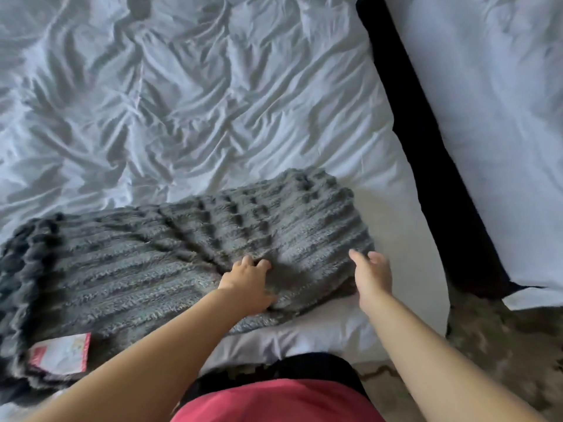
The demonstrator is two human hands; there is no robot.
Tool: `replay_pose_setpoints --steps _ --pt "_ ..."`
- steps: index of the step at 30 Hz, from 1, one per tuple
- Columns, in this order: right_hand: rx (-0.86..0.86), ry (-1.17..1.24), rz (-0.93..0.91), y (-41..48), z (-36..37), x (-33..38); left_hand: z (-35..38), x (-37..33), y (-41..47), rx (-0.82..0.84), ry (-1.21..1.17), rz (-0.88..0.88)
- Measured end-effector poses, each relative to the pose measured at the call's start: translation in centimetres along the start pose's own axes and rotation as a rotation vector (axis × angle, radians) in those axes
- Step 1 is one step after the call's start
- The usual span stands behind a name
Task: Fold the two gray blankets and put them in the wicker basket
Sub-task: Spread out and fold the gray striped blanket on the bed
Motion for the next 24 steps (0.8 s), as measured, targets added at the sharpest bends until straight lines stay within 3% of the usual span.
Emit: replay_pose_setpoints --steps 3,6,8,10,12,14,15,16,17,20,24 --pt "-0.018 -0.121 -0.136 3.6 0.3 4.0 2.3 0.2 -0.3 0.037 0.064 -0.053" --pt "0.245 -0.316 -0.096 4.7 3.3 5.1 3.8 1.3 -0.8 0.08 0.059 -0.109" --pt "0.445 -0.491 -0.179 3.0 5.0 6.5 3.5 1.9 -0.8 0.106 -0.011 -0.171" --pt "0.573 -0.289 -0.321 1.0 5.5 10.3 1.7 1.9 -0.1 0.034 -0.154 -0.231" --pt "0.621 0.145 -0.343 -0.4 3.7 13.9 -2.1 1.9 0.9 -0.246 -0.28 -0.303" --pt "0.43 0.324 -0.222 1.4 0.6 12.9 -5.0 1.9 1.0 -0.479 -0.245 -0.36" --pt "0.308 0.232 -0.138 2.7 -0.5 10.4 -5.1 1.6 1.1 -0.478 -0.191 -0.362" --pt "0.25 0.081 -0.041 3.6 -1.0 6.9 -4.2 1.3 1.2 -0.389 -0.158 -0.361" --pt "0.313 -0.076 0.065 3.7 -0.7 3.4 -2.5 1.0 1.2 -0.255 -0.143 -0.358" --pt "0.644 -0.477 0.253 2.0 0.2 -3.9 1.4 0.4 0.1 0.056 -0.051 -0.296" --pt "0.776 -0.473 0.21 3.2 1.9 -2.0 0.6 0.0 -0.7 0.133 0.086 -0.214"
Point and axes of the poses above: each hand's wrist, its own y-axis towards the middle knuckle, its own z-axis out of the palm, x = y × z, the point moved 10 cm from there along y, towards the middle knuckle, and after that the axes turned 11 degrees about -x, right-handed, at the moved point
